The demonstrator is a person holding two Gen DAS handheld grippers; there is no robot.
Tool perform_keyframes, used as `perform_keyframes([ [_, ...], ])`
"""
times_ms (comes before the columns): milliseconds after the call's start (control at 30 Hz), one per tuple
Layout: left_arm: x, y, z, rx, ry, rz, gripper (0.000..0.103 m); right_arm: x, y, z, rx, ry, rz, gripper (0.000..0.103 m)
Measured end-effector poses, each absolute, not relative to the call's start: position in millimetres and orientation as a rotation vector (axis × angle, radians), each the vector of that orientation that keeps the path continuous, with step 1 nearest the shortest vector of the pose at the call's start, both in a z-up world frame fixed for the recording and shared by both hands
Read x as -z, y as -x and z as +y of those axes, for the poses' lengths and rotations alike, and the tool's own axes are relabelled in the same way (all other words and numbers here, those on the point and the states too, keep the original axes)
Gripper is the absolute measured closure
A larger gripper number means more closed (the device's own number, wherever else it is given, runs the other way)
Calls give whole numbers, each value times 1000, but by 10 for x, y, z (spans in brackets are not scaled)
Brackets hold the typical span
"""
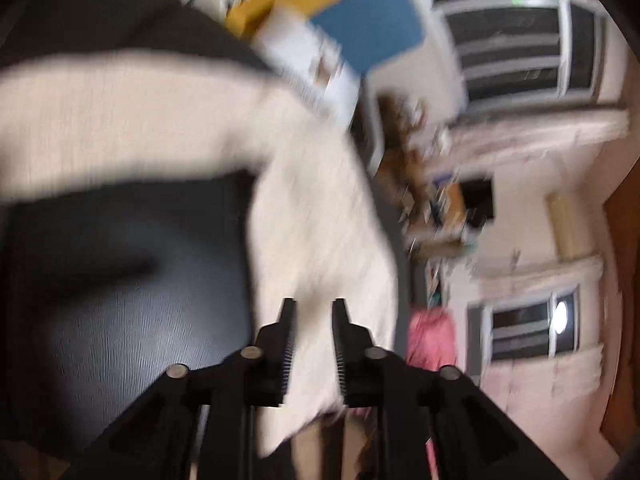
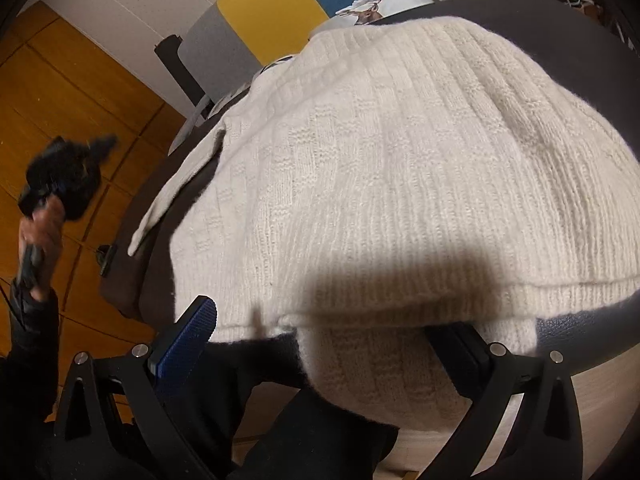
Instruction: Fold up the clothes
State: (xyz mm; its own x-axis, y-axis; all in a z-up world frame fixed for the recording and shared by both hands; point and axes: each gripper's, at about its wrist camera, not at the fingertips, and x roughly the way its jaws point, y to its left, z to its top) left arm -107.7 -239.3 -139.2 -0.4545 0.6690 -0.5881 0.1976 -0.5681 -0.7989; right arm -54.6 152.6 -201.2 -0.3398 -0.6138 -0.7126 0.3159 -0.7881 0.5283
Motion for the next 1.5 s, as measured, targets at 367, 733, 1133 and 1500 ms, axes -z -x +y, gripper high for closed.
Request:
perform_keyframes([
  [367,1943,752,-1716,-2006,1557,-1113,76,1926,503,1405,2209,-1286,-328,0],
  [733,1535,656,-1393,-2216,1346,-934,98,1884,511,1376,2228,-1293,-338,0],
  [1133,1152,360,-2673,-2475,1247,-1076,98,1887,513,979,2335,-1374,-103,0],
  [1500,1818,82,-2749,-2500,1568,-1082,97,1315,488,1542,2138,-1191,-406,0],
])
